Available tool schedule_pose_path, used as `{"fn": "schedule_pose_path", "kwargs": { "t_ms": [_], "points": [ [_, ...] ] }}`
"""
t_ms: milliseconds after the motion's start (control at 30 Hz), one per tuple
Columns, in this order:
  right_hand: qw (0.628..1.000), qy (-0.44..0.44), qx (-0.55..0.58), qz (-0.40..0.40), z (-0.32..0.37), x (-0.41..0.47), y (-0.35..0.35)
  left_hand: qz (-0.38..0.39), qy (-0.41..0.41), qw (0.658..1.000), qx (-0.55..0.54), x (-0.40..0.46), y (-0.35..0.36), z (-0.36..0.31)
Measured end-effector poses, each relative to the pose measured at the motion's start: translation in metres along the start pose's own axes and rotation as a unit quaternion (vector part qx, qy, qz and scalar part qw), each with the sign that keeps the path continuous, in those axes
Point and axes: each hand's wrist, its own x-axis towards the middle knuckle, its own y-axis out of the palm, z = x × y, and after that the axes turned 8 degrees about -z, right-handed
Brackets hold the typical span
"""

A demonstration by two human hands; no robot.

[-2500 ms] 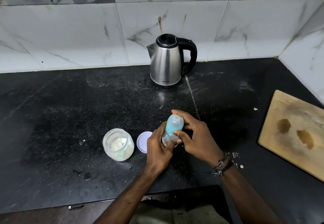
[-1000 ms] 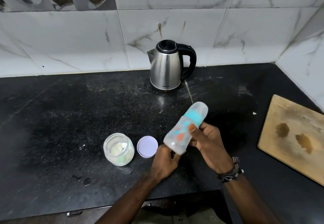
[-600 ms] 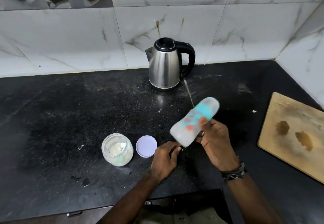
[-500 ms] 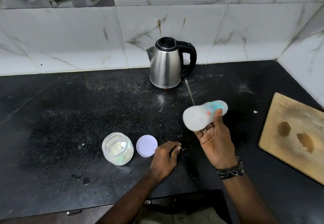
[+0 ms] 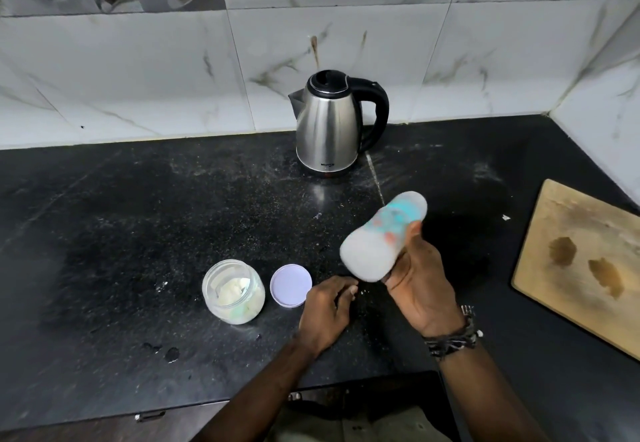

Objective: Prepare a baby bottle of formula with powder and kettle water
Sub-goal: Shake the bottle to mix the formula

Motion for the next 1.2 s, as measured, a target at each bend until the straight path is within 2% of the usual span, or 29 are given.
{"fn": "schedule_pose_path", "kwargs": {
  "t_ms": [67, 133, 200, 300, 333, 433, 467, 600, 633, 700, 767, 900, 1033, 1067, 1167, 1200],
  "points": [
    [1.0, 0.011, 0.029, -0.006, -0.001, 0.001, -0.001, 0.005, -0.002, 1.0, -0.005, 0.001, 0.001, 0.001],
    [0.997, -0.014, -0.076, -0.007, -0.001, 0.002, -0.001, 0.008, -0.026, 1.0, -0.012, -0.001, 0.0, 0.004],
    [0.994, -0.019, -0.106, 0.02, 0.001, -0.001, 0.001, 0.012, -0.036, 0.999, -0.018, -0.003, 0.0, 0.007],
    [1.0, 0.006, 0.024, -0.015, 0.003, -0.002, 0.001, 0.006, -0.009, 1.0, -0.003, 0.0, 0.0, 0.0],
    [0.999, 0.008, 0.034, -0.025, 0.004, -0.001, 0.002, 0.005, -0.005, 1.0, -0.005, 0.0, 0.0, 0.0],
    [0.992, -0.04, -0.116, -0.007, 0.005, 0.003, 0.002, 0.016, -0.026, 1.0, -0.001, -0.002, 0.0, 0.004],
    [0.991, -0.04, -0.125, 0.003, 0.006, 0.002, 0.002, 0.018, -0.028, 0.999, 0.001, -0.003, 0.0, 0.006],
    [0.999, -0.004, 0.041, -0.002, 0.008, 0.0, 0.004, 0.003, 0.001, 1.0, -0.006, 0.001, 0.0, 0.0],
    [0.999, -0.005, 0.033, -0.007, 0.008, 0.002, 0.005, 0.005, 0.0, 1.0, -0.007, 0.001, 0.0, 0.001],
    [0.996, -0.033, -0.086, -0.008, 0.006, 0.004, 0.006, 0.009, -0.024, 1.0, -0.007, -0.001, 0.001, 0.004],
    [0.989, -0.051, -0.138, 0.018, 0.007, 0.002, 0.009, 0.01, -0.037, 0.999, -0.001, -0.003, 0.001, 0.008],
    [1.0, -0.02, 0.005, -0.004, 0.009, -0.001, 0.012, 0.0, 0.016, 1.0, -0.002, -0.001, -0.001, -0.002],
    [0.988, -0.055, -0.146, 0.019, 0.01, 0.001, 0.013, 0.009, -0.011, 1.0, 0.009, -0.004, 0.0, 0.005],
    [0.988, -0.061, -0.143, 0.018, 0.011, 0.0, 0.011, 0.006, -0.009, 1.0, 0.008, -0.004, 0.0, 0.005],
    [0.999, -0.026, 0.007, -0.02, 0.014, -0.004, 0.013, 0.0, 0.026, 1.0, 0.002, -0.001, -0.001, -0.001],
    [0.999, -0.02, 0.022, -0.023, 0.015, -0.004, 0.013, 0.0, 0.033, 0.999, 0.003, -0.001, -0.002, -0.001]
  ]
}}
